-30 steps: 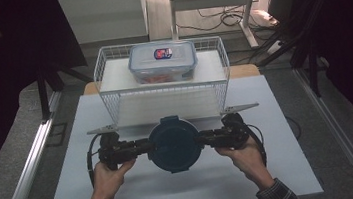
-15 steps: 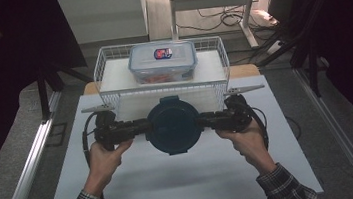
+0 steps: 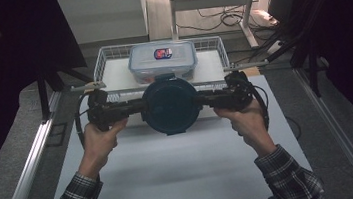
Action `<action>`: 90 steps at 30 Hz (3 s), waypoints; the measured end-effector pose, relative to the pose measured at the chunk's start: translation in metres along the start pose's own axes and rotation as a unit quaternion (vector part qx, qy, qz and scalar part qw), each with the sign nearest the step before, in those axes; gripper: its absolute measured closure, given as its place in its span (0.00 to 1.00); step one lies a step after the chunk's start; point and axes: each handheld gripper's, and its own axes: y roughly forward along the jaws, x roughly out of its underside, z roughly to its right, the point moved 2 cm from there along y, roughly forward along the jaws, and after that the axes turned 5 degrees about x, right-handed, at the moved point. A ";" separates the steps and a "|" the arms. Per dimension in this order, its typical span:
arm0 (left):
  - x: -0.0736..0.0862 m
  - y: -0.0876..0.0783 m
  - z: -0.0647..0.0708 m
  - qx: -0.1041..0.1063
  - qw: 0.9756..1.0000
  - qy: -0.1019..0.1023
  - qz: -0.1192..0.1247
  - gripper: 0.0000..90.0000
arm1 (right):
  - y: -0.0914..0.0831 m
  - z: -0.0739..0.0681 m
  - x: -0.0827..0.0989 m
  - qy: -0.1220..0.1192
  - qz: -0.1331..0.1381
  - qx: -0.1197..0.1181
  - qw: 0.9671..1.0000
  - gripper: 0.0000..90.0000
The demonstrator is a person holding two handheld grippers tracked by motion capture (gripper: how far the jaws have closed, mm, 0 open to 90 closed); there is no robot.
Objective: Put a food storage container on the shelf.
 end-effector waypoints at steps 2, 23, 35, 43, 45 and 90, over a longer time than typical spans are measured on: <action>-0.008 -0.002 0.001 -0.001 1.000 0.004 0.000 0.63 | 0.000 -0.001 -0.006 -0.001 0.004 0.000 1.000 0.62; -0.093 -0.017 -0.003 0.002 1.000 0.021 0.005 0.63 | -0.005 -0.005 -0.084 -0.005 0.042 0.007 0.999 0.62; -0.140 -0.017 -0.017 0.000 0.999 0.033 0.018 0.63 | 0.000 0.002 -0.126 0.000 0.058 0.017 0.998 0.62; -0.144 -0.008 -0.037 -0.004 0.999 0.024 0.028 0.62 | 0.012 0.015 -0.137 0.009 0.050 0.029 0.998 0.62; -0.144 -0.006 -0.040 -0.008 0.999 0.022 0.028 0.62 | 0.015 0.020 -0.137 0.010 0.048 0.030 0.998 0.62; -0.124 0.005 -0.035 -0.113 0.991 0.066 0.032 0.72 | 0.017 0.006 -0.107 -0.078 0.026 0.093 0.992 0.98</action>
